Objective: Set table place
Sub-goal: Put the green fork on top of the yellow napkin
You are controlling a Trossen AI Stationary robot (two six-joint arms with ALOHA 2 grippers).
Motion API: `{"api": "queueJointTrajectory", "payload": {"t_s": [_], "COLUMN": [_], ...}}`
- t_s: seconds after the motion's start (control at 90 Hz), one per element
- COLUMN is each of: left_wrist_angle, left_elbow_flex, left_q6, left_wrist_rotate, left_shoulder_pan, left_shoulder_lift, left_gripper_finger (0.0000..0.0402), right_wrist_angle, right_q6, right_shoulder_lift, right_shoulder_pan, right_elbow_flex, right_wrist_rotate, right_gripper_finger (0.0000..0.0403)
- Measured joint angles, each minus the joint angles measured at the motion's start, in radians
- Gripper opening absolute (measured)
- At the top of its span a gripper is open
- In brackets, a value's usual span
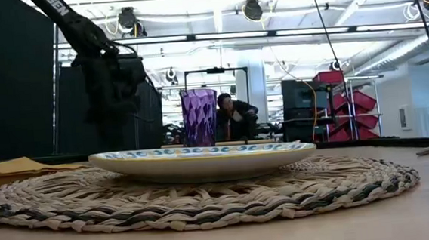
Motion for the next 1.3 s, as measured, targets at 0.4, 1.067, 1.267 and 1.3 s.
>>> {"api": "queueJointTrajectory", "payload": {"t_s": [0.4,1.067,1.267,1.3], "left_wrist_angle": [0.031,0.063,0.067,0.069], "left_elbow_flex": [-0.045,-0.062,-0.057,-0.057], "left_q6": [0.026,0.035,0.048,0.051], "left_wrist_rotate": [-0.001,-0.002,-0.005,-0.006], "left_shoulder_pan": [0.002,0.011,0.021,0.021], "left_shoulder_lift": [0.026,0.039,0.063,0.063], "left_gripper_finger": [0.0115,0.0070,0.0012,0.0008], "right_wrist_angle": [0.000,0.006,-0.002,-0.002], "right_q6": [0.006,0.028,0.031,0.036], "right_shoulder_lift": [0.008,0.008,0.008,0.008], "right_shoulder_pan": [0.000,0.000,0.000,0.000], "right_elbow_flex": [0.000,0.000,0.000,0.000], "right_wrist_rotate": [0.000,0.000,0.000,0.000], "right_gripper_finger": [0.0196,0.0196,0.0196,0.0196]}}
